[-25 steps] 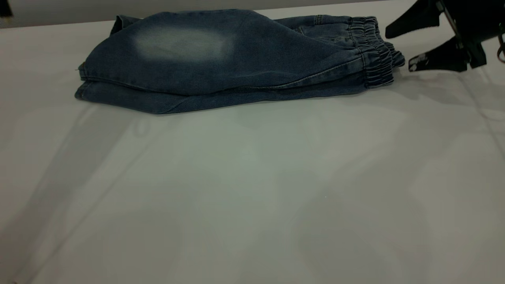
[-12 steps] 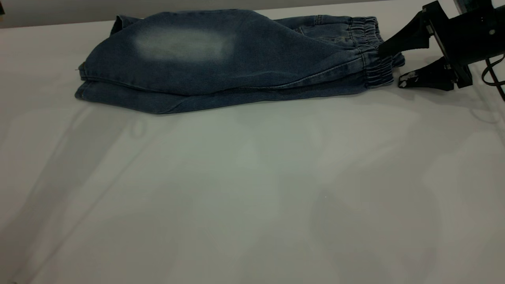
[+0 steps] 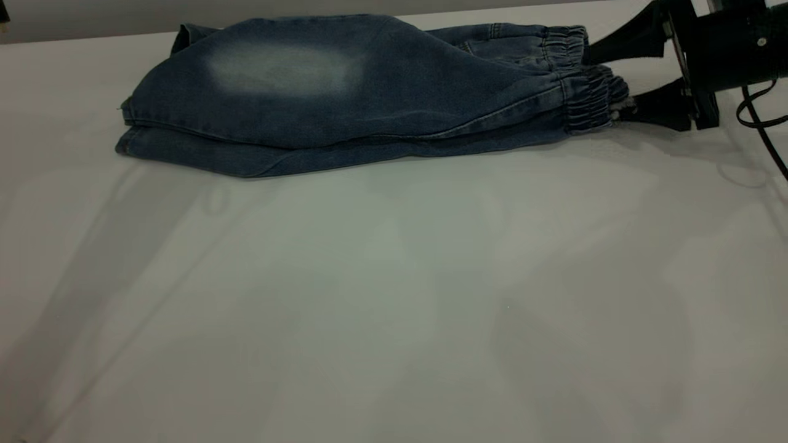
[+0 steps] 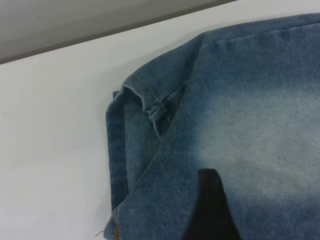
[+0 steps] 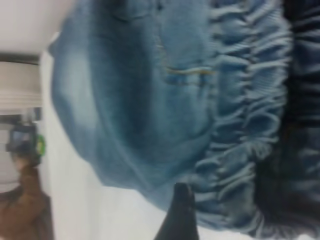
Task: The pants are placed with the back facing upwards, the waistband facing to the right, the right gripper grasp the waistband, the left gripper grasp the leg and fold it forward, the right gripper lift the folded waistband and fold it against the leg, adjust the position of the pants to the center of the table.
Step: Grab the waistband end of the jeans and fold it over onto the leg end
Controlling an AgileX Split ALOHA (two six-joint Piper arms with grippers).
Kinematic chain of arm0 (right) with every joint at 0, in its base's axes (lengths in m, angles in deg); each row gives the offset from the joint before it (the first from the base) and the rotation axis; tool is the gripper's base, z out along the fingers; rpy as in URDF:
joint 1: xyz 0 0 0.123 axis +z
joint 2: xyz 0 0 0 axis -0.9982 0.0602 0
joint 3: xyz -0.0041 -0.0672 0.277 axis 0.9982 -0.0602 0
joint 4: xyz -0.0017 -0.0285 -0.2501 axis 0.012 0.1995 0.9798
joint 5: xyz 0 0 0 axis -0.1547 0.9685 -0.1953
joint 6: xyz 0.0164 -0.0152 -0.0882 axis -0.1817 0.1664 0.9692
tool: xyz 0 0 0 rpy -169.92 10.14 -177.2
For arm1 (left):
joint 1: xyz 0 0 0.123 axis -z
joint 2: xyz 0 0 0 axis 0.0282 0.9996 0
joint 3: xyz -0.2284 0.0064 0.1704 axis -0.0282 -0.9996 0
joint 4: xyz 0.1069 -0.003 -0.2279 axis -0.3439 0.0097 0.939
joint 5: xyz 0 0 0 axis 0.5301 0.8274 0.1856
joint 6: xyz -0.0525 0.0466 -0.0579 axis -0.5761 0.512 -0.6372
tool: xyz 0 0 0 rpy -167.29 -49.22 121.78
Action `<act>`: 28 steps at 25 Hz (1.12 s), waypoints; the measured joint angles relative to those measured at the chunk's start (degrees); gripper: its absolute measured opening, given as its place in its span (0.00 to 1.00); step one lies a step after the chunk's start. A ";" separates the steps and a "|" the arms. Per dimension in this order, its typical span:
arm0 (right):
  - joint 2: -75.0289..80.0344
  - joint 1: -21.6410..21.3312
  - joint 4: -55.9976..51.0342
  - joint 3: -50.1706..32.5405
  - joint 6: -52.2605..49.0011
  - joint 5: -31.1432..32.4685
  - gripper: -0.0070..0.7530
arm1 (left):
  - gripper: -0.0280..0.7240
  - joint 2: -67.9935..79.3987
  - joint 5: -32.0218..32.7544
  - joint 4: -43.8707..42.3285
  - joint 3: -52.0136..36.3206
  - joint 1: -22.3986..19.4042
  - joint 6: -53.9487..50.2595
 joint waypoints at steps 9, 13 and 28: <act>0.00 1.81 -0.51 0.00 1.18 1.95 0.76 | 0.67 0.00 0.00 0.00 0.00 0.03 0.00; 0.00 1.80 2.96 0.00 -0.96 -2.46 0.73 | 0.67 0.00 0.41 0.00 0.00 0.03 0.00; 0.00 3.31 2.68 0.00 0.02 -4.89 0.71 | 0.67 0.00 0.05 0.18 0.00 0.06 -0.11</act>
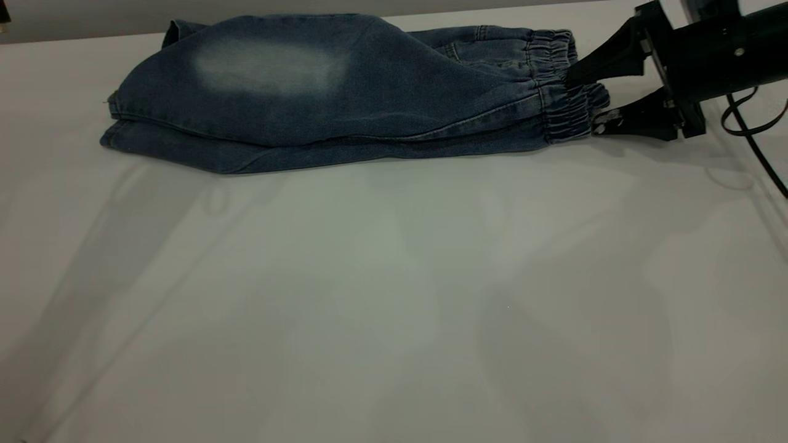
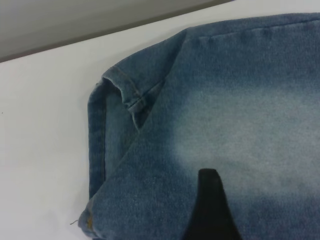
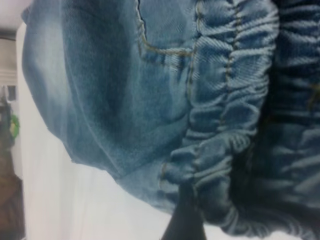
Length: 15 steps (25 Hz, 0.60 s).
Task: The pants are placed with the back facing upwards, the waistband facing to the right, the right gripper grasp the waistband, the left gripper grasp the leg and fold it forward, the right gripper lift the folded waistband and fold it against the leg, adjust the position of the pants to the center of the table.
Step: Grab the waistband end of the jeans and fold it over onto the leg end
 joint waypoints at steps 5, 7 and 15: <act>-0.16 1.92 -0.04 0.00 0.00 -2.20 0.71 | 0.67 0.00 0.34 0.00 0.00 0.00 -0.11; -0.16 1.92 -0.04 0.00 0.00 -3.12 0.69 | 0.67 0.00 0.47 0.00 0.00 0.00 -0.11; -0.10 1.86 0.65 0.00 0.69 -6.32 0.29 | 0.67 0.00 0.47 0.00 0.00 0.00 -0.11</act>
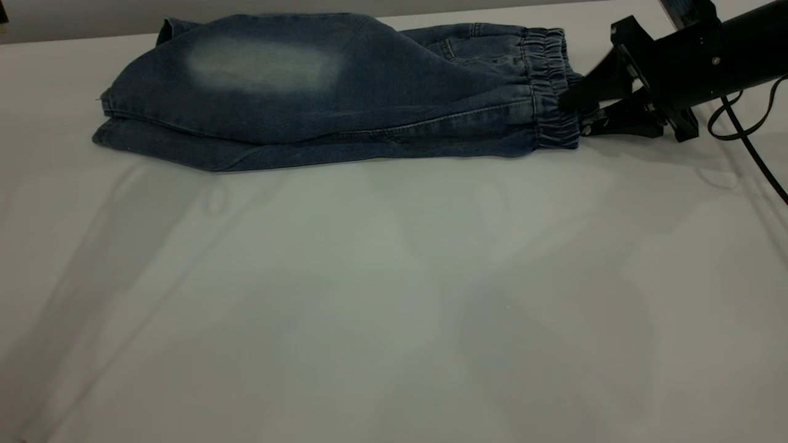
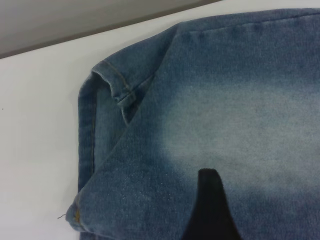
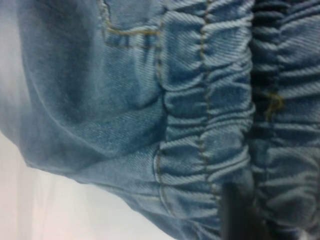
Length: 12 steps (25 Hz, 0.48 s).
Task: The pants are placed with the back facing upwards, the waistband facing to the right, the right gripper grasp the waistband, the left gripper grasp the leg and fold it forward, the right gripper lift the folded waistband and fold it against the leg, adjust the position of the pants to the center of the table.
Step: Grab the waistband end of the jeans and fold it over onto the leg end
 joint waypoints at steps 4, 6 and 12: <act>0.06 0.00 0.05 0.00 0.69 0.12 0.08 | 0.67 0.00 -0.06 0.00 0.00 0.00 0.00; 0.06 0.00 -0.01 0.00 0.69 0.18 0.05 | 0.67 0.00 -0.06 0.00 0.00 0.00 0.00; -1.03 -0.07 0.16 0.00 0.58 0.28 0.05 | 0.67 0.00 0.93 0.00 0.00 0.05 0.00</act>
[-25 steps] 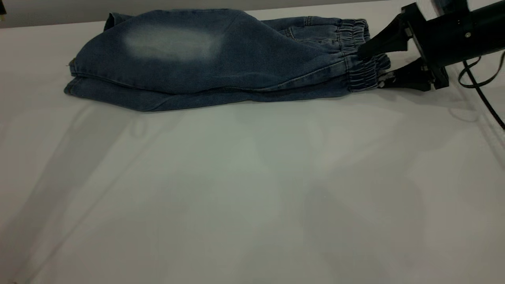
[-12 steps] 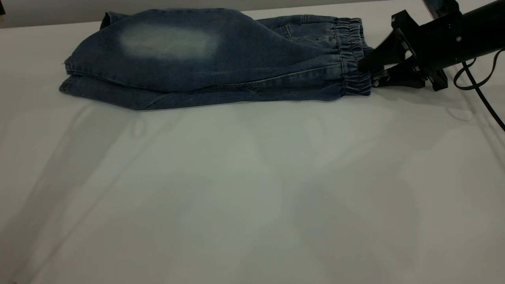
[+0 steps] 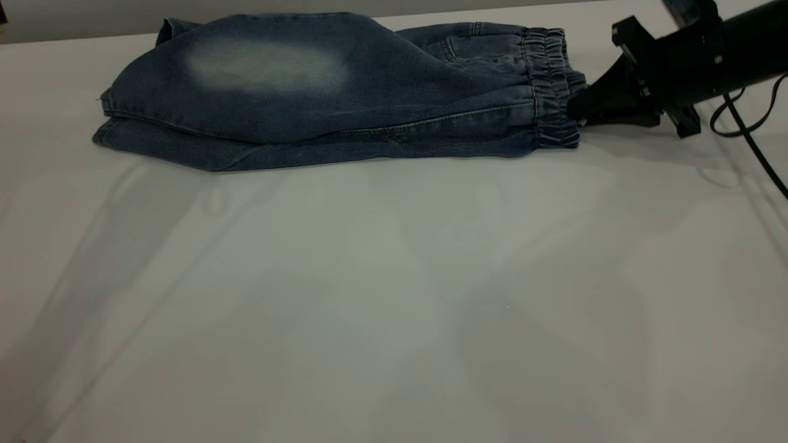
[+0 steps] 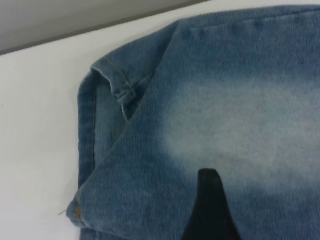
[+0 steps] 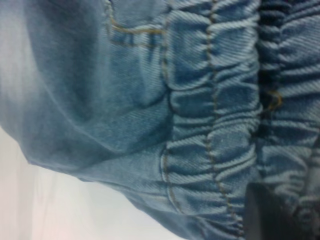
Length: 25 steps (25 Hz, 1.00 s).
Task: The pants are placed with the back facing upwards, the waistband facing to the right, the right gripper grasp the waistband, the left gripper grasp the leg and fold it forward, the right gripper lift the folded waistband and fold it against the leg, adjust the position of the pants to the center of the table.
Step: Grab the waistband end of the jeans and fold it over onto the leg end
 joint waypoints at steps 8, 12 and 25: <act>-4.40 0.00 3.20 0.00 -2.01 0.51 0.05 | 0.67 4.22 1.90 0.00 0.00 0.00 0.11; -7.57 0.00 6.04 0.00 -3.96 0.46 0.05 | 0.67 6.56 1.12 0.32 1.49 0.07 0.06; -14.04 0.00 8.42 0.00 -6.38 2.62 0.05 | 0.67 18.88 5.46 1.39 9.98 1.90 0.39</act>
